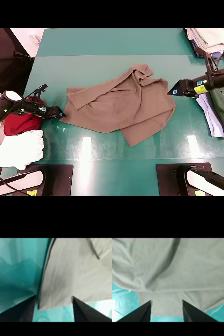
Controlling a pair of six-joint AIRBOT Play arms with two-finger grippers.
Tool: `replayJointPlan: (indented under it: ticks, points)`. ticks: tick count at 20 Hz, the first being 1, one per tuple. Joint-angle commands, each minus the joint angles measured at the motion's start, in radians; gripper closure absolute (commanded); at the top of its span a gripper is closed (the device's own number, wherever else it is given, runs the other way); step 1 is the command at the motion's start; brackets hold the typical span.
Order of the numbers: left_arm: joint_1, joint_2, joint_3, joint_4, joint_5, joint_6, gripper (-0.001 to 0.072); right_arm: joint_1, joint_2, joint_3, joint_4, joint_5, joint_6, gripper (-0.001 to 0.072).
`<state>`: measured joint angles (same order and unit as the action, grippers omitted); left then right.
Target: Fold the shirts.
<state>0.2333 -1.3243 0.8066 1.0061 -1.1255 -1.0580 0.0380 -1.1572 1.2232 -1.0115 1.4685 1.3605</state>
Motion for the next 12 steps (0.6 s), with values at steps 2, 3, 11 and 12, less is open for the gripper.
replayJointPlan:
  ticks: [2,3,11,12]
  points:
    - [-0.001,-0.018,-0.004,-0.045,-0.015,0.042,0.0418,-0.001,0.073,-0.087,0.000,-0.025,0.002,0.0282]
    - [-0.001,-0.018,-0.004,-0.046,-0.027,0.041,0.0421,-0.001,0.080,-0.098,0.000,-0.026,0.002,0.0282]
    - [-0.001,0.063,0.079,-0.043,-0.049,0.009,0.0685,-0.182,0.211,-0.434,-0.006,-0.112,0.122,0.0282]
    - [-0.001,0.081,0.087,-0.049,-0.048,0.010,0.0685,-0.223,0.225,-0.497,-0.003,-0.137,0.127,0.0283]
